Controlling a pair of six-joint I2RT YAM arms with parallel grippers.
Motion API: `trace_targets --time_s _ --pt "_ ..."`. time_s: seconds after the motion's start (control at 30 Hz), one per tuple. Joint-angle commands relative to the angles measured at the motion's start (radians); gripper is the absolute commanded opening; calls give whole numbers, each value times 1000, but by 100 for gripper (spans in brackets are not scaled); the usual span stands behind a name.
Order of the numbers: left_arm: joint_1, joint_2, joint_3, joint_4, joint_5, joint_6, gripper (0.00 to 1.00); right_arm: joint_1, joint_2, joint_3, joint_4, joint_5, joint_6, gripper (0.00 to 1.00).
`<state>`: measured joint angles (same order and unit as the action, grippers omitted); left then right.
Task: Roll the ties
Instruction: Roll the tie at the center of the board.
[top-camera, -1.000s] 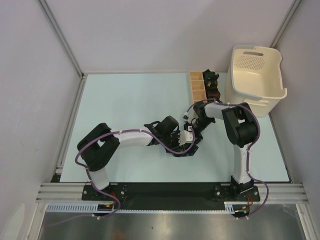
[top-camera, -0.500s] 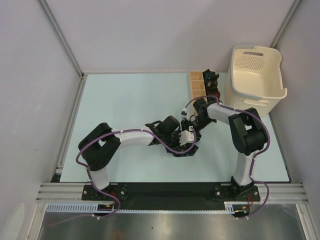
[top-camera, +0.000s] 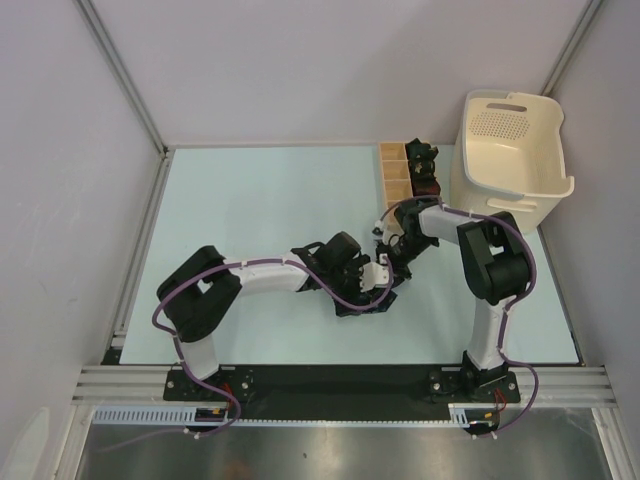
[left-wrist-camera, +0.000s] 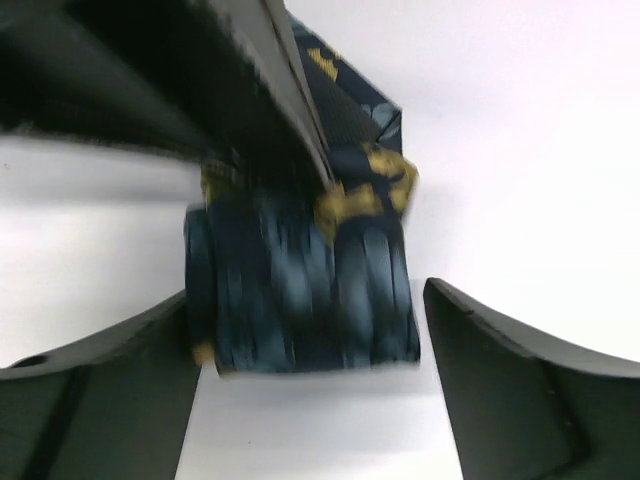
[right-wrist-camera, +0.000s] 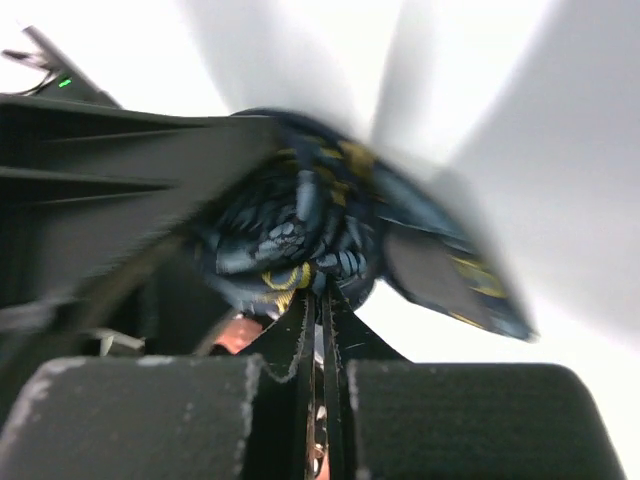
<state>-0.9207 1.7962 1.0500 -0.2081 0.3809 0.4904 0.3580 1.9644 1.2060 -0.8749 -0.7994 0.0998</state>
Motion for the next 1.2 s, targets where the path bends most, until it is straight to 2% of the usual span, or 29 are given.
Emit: trace_targets --time_s 0.0,0.03,0.3,0.6,0.63,0.7,0.73,0.8,0.83,0.87,0.9,0.93,0.97,1.0,1.1,1.17 --pt "3 -54 30 65 61 -30 93 -21 41 -34 5 293 -61 0" --pt "3 -48 47 75 81 -42 99 -25 47 -34 5 325 -63 0" --pt "-21 21 126 159 66 -96 100 -10 90 -13 30 347 -55 0" --pt "-43 81 147 161 61 -43 97 30 122 38 51 328 -55 0" --pt "-41 86 146 150 62 -36 95 30 123 40 51 322 -54 0" --pt "-44 97 148 118 70 -20 78 32 122 41 50 315 -55 0" --pt "-44 97 136 112 69 -19 63 33 114 41 47 306 -55 0" --pt "-46 95 120 99 67 -12 48 30 107 52 25 264 -60 0" --pt "-46 100 113 89 66 -6 38 22 94 55 17 252 -60 0" --pt "-53 107 116 55 50 2 34 16 85 55 10 241 -55 4" --pt "-56 118 120 32 41 10 31 6 77 56 -5 209 -55 11" --pt "-59 143 133 6 24 13 23 -7 70 56 -15 195 -55 15" --pt "-60 147 133 -20 21 13 20 -43 50 55 -22 181 -57 19" --pt "-60 149 127 -25 13 16 18 -62 41 50 -33 146 -58 33" --pt "-60 140 88 -31 6 20 16 -148 -5 17 -45 83 -78 54" --pt "-60 143 81 -39 -7 22 15 -178 -39 -20 -41 54 -90 60"
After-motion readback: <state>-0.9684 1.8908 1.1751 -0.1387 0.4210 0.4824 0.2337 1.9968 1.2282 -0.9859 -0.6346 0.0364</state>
